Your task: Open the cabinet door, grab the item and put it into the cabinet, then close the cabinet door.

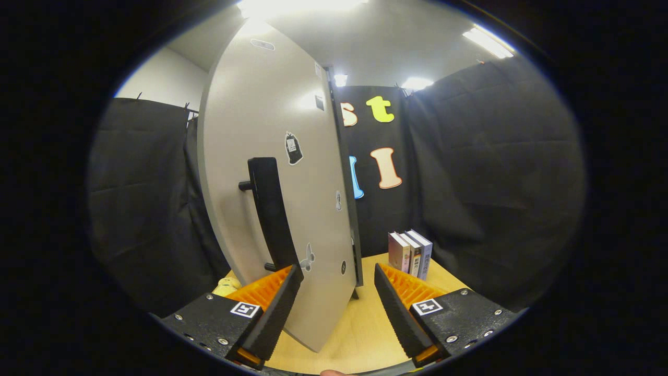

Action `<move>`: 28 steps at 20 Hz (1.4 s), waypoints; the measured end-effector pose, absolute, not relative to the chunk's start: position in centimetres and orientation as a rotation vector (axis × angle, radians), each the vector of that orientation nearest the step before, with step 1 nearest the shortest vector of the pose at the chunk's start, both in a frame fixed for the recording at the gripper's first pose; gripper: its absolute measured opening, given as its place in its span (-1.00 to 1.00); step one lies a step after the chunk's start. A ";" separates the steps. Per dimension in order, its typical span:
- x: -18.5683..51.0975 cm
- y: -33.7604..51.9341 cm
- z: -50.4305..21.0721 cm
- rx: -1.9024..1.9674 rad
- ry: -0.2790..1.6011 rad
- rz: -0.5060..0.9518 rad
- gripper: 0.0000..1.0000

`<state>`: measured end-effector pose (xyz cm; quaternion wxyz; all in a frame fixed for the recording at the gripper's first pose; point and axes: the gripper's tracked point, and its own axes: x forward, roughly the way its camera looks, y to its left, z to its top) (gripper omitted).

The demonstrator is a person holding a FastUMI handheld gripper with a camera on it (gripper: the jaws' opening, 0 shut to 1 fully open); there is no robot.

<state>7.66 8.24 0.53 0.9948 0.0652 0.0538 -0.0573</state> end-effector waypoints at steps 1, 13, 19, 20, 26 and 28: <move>8.0 9.2 0.4 0.126 0.103 -0.104 0.81; 9.2 16.9 0.9 0.135 0.070 -0.012 0.83; 8.9 18.3 1.1 0.111 0.074 0.026 0.84; 8.9 18.5 1.2 0.108 0.075 0.031 0.84; 8.7 18.7 0.8 0.112 0.084 0.034 0.84; 8.4 19.0 0.5 0.116 0.089 0.037 0.84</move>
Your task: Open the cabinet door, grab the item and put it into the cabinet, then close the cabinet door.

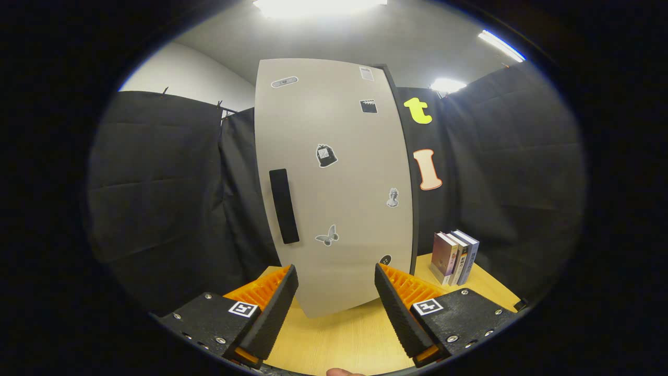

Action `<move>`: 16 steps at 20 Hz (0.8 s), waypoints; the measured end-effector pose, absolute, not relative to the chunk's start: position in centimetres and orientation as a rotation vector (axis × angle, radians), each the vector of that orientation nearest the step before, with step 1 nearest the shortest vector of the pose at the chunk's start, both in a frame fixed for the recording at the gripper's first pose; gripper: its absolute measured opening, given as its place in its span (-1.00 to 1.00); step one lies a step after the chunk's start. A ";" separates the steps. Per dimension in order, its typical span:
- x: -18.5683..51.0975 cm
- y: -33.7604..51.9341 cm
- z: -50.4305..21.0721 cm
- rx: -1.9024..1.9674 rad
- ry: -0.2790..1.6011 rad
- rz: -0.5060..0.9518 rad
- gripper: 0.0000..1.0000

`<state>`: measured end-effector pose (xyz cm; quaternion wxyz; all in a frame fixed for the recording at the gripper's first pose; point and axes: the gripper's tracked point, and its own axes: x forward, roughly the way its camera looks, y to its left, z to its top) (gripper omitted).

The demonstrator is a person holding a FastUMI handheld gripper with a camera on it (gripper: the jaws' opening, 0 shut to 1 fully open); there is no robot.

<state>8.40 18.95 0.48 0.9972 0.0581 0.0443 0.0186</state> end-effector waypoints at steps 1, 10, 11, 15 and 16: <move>8.2 19.1 0.3 0.115 0.090 0.041 0.84; 8.0 19.6 0.5 0.112 0.084 0.040 0.84; 7.9 19.7 0.4 0.111 0.084 0.040 0.84; 7.8 20.2 0.1 0.109 0.096 0.046 0.84; 7.8 20.3 0.1 0.106 0.099 0.047 0.84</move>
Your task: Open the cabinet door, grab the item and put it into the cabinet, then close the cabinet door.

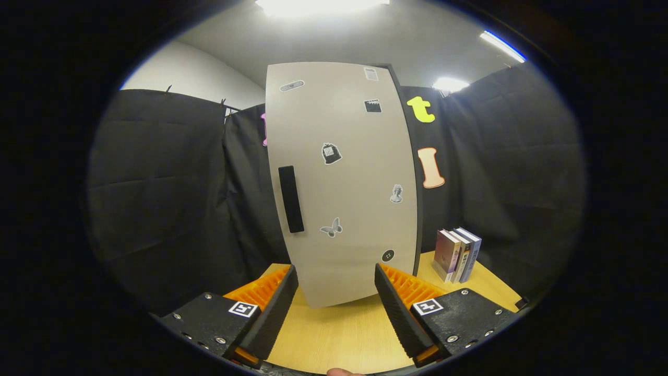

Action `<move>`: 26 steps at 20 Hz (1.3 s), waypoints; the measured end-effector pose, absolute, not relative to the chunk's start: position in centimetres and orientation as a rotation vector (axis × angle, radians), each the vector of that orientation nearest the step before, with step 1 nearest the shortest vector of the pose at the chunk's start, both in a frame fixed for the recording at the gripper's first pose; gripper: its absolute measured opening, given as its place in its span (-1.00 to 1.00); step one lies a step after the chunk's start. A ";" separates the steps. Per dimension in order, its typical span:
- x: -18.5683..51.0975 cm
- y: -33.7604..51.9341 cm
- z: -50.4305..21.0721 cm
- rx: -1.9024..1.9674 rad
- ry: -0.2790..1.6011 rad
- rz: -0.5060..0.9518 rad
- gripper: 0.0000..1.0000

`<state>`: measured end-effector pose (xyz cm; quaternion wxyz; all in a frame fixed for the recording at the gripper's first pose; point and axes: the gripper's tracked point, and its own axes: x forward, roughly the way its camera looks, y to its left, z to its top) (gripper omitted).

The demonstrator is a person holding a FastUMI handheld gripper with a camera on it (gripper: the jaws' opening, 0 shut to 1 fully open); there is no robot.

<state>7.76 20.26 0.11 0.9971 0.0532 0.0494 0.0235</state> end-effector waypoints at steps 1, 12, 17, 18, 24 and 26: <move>7.7 20.3 0.1 0.105 0.101 0.047 0.84; 7.9 20.3 0.0 0.128 0.107 0.046 0.84; 8.1 20.0 -0.4 0.135 0.123 0.044 0.84; 8.2 20.0 -0.4 0.130 0.122 0.047 0.84; 8.8 18.3 -0.3 0.156 0.114 0.017 0.84; 8.8 18.5 -0.2 0.178 0.110 0.026 0.85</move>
